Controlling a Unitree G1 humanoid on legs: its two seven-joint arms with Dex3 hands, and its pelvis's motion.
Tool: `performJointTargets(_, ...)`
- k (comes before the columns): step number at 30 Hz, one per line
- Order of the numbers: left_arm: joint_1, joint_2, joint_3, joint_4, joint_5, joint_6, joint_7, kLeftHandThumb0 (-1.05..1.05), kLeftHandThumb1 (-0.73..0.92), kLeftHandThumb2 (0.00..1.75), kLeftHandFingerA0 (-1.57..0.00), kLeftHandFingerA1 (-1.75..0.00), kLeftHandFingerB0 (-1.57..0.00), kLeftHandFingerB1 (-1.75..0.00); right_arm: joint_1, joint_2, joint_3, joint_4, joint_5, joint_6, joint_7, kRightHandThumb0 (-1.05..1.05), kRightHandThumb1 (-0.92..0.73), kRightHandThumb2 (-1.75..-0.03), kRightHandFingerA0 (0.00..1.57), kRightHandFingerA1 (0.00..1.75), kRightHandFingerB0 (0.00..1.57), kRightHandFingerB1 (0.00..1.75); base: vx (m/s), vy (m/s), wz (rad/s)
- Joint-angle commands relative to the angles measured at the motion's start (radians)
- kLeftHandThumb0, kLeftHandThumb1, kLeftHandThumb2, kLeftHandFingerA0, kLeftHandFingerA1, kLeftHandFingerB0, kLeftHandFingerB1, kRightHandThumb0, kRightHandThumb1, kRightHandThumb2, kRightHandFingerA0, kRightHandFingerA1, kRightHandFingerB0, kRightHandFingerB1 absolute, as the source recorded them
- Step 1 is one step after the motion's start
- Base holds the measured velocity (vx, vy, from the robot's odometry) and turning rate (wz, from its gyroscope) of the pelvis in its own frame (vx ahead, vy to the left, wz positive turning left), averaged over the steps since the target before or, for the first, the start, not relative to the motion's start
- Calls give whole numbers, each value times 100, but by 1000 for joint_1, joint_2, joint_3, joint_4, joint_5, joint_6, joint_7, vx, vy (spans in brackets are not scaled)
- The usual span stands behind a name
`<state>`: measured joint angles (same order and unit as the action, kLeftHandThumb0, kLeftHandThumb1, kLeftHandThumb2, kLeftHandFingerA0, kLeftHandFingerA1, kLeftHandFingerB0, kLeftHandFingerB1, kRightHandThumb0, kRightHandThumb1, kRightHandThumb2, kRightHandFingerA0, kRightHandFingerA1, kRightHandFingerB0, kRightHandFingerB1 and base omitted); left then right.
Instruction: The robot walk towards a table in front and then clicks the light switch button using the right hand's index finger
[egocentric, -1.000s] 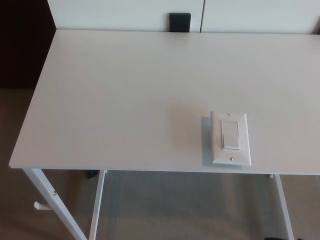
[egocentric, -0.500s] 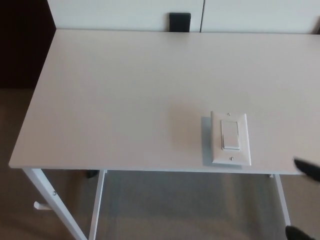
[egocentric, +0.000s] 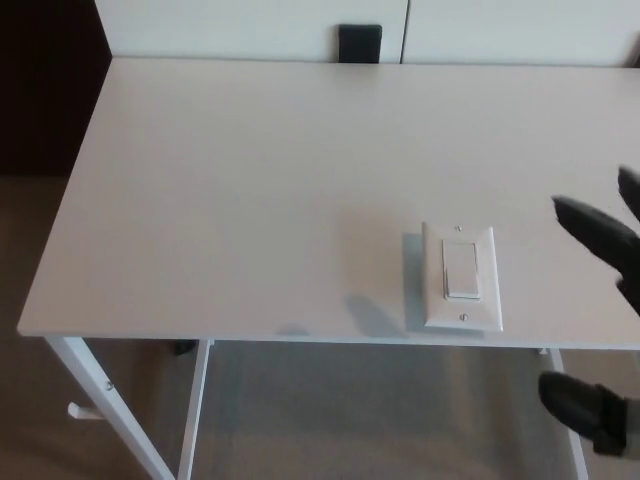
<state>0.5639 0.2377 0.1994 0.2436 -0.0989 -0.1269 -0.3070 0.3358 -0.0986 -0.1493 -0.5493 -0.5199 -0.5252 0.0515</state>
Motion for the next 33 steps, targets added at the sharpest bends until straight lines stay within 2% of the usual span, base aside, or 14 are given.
performJointTargets(1,-9,22,2,-24,31,5,29,-22,59,57,-64,-48,-41,-40,-188,-121,68,118,-509,256,143,-95,-72,-101,0,7,5,24,0,0,0)
performJointTargets(2,-9,22,2,-24,31,5,29,-22,59,57,-64,-48,-41,-40,-189,-123,71,119,-510,261,141,-95,-72,-101,0,7,5,24,0,0,0)
performJointTargets(3,-9,23,2,-27,32,-1,28,-21,59,57,-64,-49,-42,-41,-200,-133,81,130,-537,270,145,-84,-81,-67,0,2,8,28,0,0,0)
performJointTargets(4,-6,25,0,-35,37,-4,29,-21,59,57,-65,-49,-43,-41,-228,-151,103,166,-591,289,159,-105,-80,-107,0,2,11,6,0,0,0)
performJointTargets(6,-11,27,-2,-16,44,-26,28,-22,59,56,-66,-49,-44,-41,-242,-161,118,188,-631,309,161,-97,-76,-107,0,11,7,10,0,0,0)
performJointTargets(10,-17,28,-2,-15,44,-27,29,-22,58,57,-66,-49,-44,-42,-276,-180,152,237,-679,351,167,-105,-80,-110,0,6,16,6,0,0,0)
performJointTargets(19,-18,33,-5,-29,51,-25,28,-23,59,57,-66,-49,-45,-42,-286,-184,223,313,-729,411,95,-96,-73,-107,0,9,5,16,0,0,0)
performJointTargets(20,-16,33,-4,-32,50,-21,27,-23,59,57,-66,-49,-44,-41,-285,-184,230,319,-728,418,90,-88,-81,-64,0,11,6,29,0,0,0)
performJointTargets(21,-16,31,-5,-36,49,-14,27,-26,59,58,-67,-49,-46,-43,-279,-178,240,339,-719,430,86,-93,-58,-89,0,1,10,15,0,0,0)
performJointTargets(26,-22,34,-6,-27,59,-38,26,-22,58,57,-66,-50,-45,-42,-273,-165,275,363,-733,498,121,-96,-61,-93,0,1,14,10,0,0,0)
performJointTargets(28,-16,34,-6,-47,60,-13,30,-22,58,57,-66,-49,-45,-42,-271,-170,286,368,-740,511,117,-92,-59,-94,0,7,6,13,0,0,0)
performJointTargets(31,-15,35,-8,-50,61,-12,27,-22,58,57,-66,-49,-45,-42,-269,-175,301,365,-745,535,134,-93,-60,-96,0,8,14,12,0,0,0)
performJointTargets(32,-20,35,-7,-48,57,-7,27,-25,59,59,-65,-49,-46,-43,-270,-176,307,368,-750,543,129,-94,-61,-97,0,7,6,14,0,0,0)
performJointTargets(33,-22,35,-7,-47,55,-4,26,-25,59,58,-66,-49,-46,-43,-271,-176,312,375,-747,551,119,-97,-63,-96,0,3,16,16,0,0,0)
